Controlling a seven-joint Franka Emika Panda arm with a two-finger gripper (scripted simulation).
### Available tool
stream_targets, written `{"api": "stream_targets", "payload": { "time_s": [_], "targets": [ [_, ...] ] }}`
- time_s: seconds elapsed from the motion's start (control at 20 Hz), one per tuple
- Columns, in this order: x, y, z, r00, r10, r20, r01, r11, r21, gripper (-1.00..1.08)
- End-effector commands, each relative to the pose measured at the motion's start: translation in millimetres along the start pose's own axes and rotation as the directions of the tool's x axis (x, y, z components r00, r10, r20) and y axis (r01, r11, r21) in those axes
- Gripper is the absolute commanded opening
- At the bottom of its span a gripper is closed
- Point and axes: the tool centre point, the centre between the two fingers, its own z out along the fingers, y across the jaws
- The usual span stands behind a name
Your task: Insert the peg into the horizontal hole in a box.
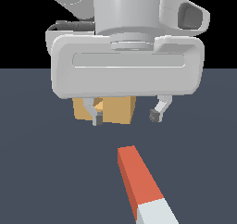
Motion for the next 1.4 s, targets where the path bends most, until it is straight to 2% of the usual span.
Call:
{"api": "stream_targets", "payload": {
  "time_s": [0.0, 0.3, 0.6, 0.95, 1.35],
  "targets": [
    [-24.0, 2.1, 10.7, 1.000, -0.021, -0.001, 0.021, 1.000, 0.000, 1.00],
    [-74.0, 9.9, 33.0, 0.998, -0.064, -0.004, 0.064, 0.998, -0.001, 1.00],
    [-105.3, 17.1, 46.9, 0.996, -0.091, -0.006, 0.091, 0.996, -0.001, 1.00],
    [-121.9, 22.1, 54.2, 0.994, -0.106, -0.007, 0.106, 0.994, -0.001, 1.00],
    [-122.3, 23.0, 54.2, 0.994, -0.106, -0.007, 0.106, 0.994, -0.001, 1.00]
  ]
}}
